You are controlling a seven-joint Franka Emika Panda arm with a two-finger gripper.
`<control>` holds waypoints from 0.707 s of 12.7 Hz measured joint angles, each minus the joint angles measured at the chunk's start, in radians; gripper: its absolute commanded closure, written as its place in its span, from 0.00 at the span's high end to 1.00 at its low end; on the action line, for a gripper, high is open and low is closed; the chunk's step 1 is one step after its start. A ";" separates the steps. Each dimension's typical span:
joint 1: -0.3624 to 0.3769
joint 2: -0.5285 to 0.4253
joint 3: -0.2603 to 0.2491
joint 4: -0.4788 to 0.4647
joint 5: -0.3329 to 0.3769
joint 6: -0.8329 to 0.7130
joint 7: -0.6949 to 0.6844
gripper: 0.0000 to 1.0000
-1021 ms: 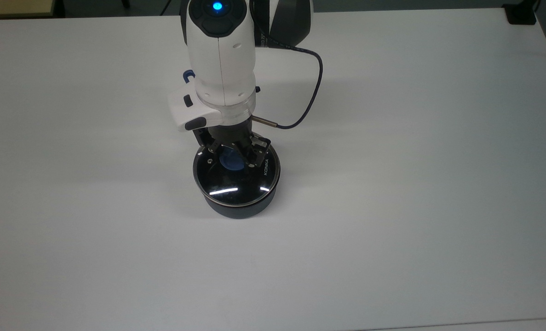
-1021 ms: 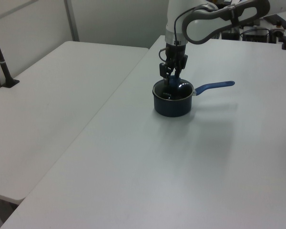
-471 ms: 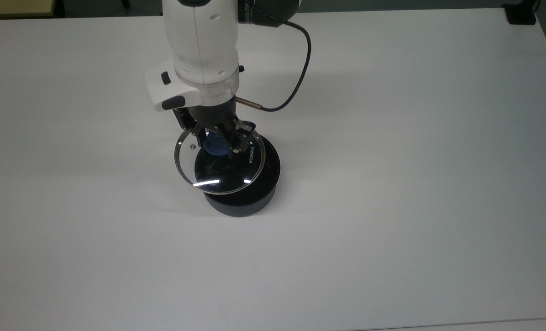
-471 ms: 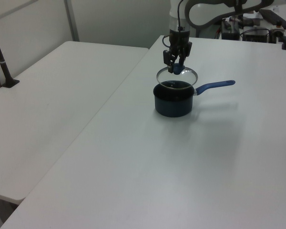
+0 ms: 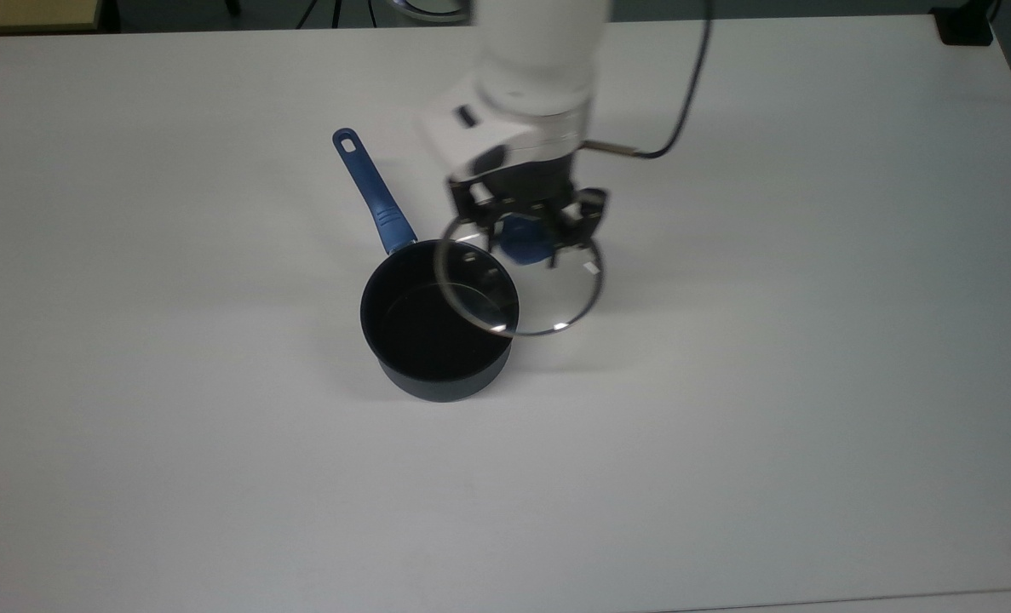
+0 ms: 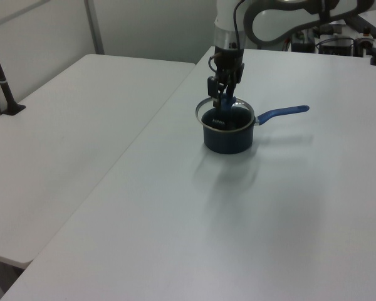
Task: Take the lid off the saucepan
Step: 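Carry the lid away from the saucepan and lower it onto the table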
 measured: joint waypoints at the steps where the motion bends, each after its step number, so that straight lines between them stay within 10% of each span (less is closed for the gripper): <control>1: 0.038 -0.003 -0.001 -0.007 0.000 -0.018 0.009 0.58; 9: 0.235 0.074 0.000 -0.127 0.002 0.012 0.075 0.59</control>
